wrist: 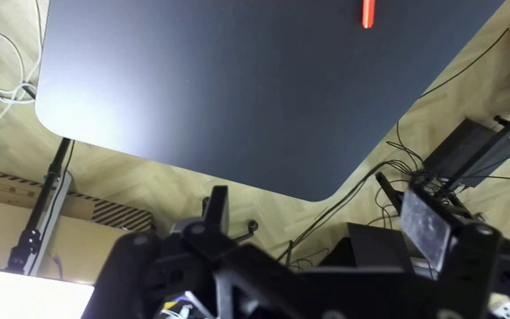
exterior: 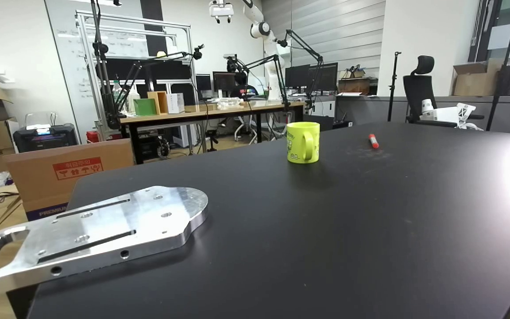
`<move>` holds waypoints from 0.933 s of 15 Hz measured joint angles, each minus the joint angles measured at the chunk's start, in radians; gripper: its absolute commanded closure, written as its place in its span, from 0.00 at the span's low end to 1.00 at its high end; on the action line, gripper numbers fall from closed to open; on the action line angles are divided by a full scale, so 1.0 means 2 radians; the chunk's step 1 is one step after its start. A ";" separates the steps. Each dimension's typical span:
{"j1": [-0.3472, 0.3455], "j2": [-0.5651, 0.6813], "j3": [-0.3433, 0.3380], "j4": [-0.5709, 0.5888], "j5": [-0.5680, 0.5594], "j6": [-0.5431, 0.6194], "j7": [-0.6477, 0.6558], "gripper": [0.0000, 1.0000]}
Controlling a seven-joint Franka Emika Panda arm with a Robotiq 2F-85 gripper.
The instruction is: Pick up the marker and put it in the cup
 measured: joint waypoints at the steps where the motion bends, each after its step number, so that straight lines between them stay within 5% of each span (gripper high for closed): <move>1: 0.007 0.013 -0.003 0.011 0.000 -0.003 0.002 0.00; 14: 0.021 0.012 -0.021 0.006 0.000 0.022 0.006 0.00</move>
